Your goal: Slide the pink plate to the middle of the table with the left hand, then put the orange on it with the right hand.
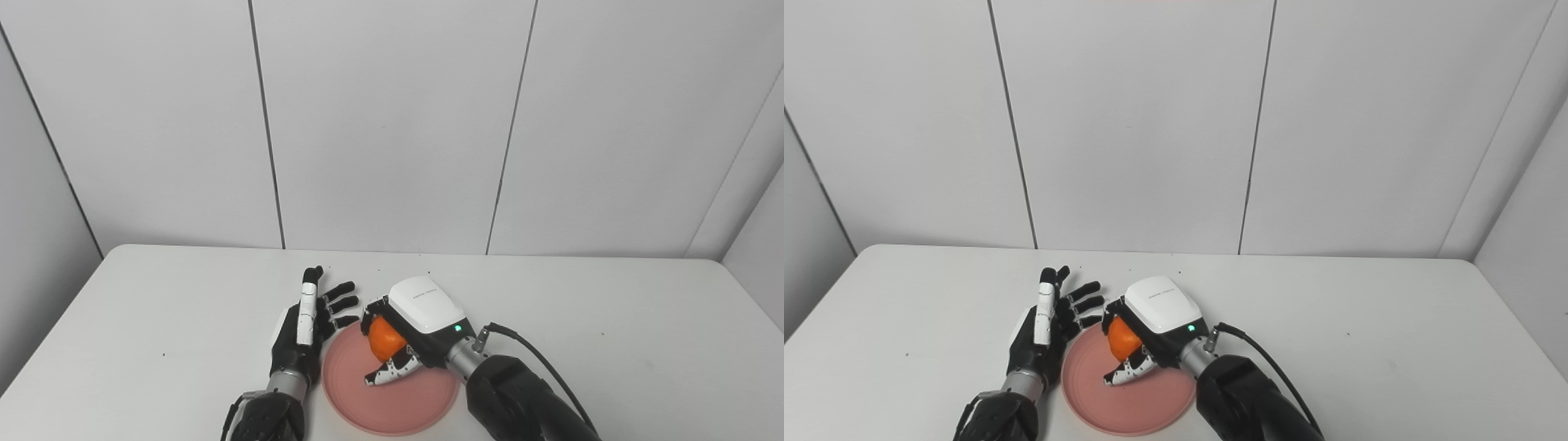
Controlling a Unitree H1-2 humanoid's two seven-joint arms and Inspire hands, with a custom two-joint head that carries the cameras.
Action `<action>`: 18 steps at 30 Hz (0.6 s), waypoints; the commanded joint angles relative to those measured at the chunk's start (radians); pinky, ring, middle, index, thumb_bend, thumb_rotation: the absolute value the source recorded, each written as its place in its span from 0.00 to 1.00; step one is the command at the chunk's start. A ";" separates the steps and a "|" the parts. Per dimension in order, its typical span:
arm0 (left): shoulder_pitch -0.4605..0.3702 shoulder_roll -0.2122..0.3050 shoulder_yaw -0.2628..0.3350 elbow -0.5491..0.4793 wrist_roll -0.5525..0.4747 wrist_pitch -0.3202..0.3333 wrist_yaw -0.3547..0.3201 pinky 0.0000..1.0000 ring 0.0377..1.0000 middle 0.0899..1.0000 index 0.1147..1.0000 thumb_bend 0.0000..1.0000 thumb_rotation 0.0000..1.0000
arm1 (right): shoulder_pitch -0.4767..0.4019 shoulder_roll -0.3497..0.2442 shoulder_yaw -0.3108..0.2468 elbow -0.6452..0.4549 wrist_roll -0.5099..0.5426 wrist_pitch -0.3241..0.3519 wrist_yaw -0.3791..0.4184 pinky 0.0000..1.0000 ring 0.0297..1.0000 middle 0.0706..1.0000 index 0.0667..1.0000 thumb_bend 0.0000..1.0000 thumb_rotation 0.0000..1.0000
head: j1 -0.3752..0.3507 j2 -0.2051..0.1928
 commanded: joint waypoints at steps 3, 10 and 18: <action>-0.018 -0.005 -0.006 -0.025 0.010 -0.015 0.006 0.56 0.71 0.74 0.97 0.78 1.00 | -0.030 0.010 -0.009 -0.008 0.009 -0.033 -0.027 0.30 0.36 0.43 0.46 0.50 0.16 | 0.000 0.003; -0.020 -0.001 -0.010 -0.021 0.013 -0.014 0.007 0.53 0.70 0.74 0.97 0.78 1.00 | -0.025 0.016 -0.028 0.000 0.057 -0.046 -0.027 0.31 0.37 0.42 0.57 0.54 0.48 | -0.002 0.001; -0.017 -0.002 -0.010 -0.023 0.012 -0.014 0.007 0.55 0.70 0.74 0.97 0.79 1.00 | -0.018 0.005 -0.021 -0.006 0.050 -0.038 -0.026 0.32 0.40 0.47 0.62 0.64 0.89 | -0.002 0.004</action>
